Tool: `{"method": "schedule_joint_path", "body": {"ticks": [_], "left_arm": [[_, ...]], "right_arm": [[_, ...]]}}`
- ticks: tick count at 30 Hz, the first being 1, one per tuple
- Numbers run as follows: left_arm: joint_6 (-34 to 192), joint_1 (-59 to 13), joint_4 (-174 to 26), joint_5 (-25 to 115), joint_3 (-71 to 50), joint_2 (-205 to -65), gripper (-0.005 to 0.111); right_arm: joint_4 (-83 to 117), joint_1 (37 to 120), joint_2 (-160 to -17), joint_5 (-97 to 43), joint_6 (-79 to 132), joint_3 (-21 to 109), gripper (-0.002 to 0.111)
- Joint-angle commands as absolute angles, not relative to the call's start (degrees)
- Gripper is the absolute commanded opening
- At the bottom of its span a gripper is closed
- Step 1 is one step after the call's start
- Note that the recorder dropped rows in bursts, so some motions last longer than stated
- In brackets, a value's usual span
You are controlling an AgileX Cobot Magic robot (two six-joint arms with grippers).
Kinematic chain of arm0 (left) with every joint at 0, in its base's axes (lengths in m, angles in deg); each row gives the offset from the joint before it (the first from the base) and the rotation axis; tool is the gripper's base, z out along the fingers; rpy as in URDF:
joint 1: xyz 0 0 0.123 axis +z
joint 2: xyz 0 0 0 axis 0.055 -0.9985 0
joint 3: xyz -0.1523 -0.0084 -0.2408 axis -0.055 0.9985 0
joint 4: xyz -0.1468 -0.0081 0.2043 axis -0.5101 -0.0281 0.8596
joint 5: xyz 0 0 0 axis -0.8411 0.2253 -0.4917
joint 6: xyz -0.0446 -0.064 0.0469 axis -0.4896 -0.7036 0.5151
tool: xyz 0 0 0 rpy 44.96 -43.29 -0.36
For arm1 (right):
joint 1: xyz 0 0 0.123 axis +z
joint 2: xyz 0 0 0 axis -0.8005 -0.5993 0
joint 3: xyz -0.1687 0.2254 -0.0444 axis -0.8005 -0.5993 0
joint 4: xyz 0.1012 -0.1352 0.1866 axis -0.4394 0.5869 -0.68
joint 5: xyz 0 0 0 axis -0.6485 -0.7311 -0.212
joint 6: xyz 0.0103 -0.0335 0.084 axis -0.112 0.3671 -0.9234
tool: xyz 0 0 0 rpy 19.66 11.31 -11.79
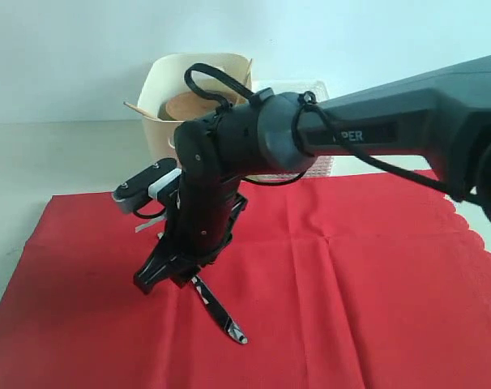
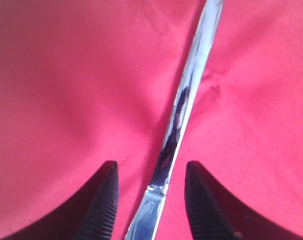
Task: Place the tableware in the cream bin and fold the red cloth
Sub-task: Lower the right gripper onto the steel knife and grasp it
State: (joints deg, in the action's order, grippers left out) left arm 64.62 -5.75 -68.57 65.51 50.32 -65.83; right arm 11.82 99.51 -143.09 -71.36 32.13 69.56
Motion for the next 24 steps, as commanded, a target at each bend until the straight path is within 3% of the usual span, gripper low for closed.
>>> {"method": "schedule_joint_path", "body": {"ticks": [1, 15, 24], "left_arm": [[64.6, -5.7, -68.5, 65.0, 50.3, -65.4, 0.000], [64.6, -5.7, -68.5, 65.0, 50.3, -65.4, 0.000], [64.6, -5.7, -68.5, 65.0, 50.3, -65.4, 0.000]], "right_arm": [[13.5, 99.5, -144.4, -72.1, 30.4, 71.0, 0.042], [14.2, 99.5, -147.2, -72.1, 30.3, 71.5, 0.039], [14.3, 99.5, -147.5, -71.6, 30.5, 71.5, 0.000]]}}
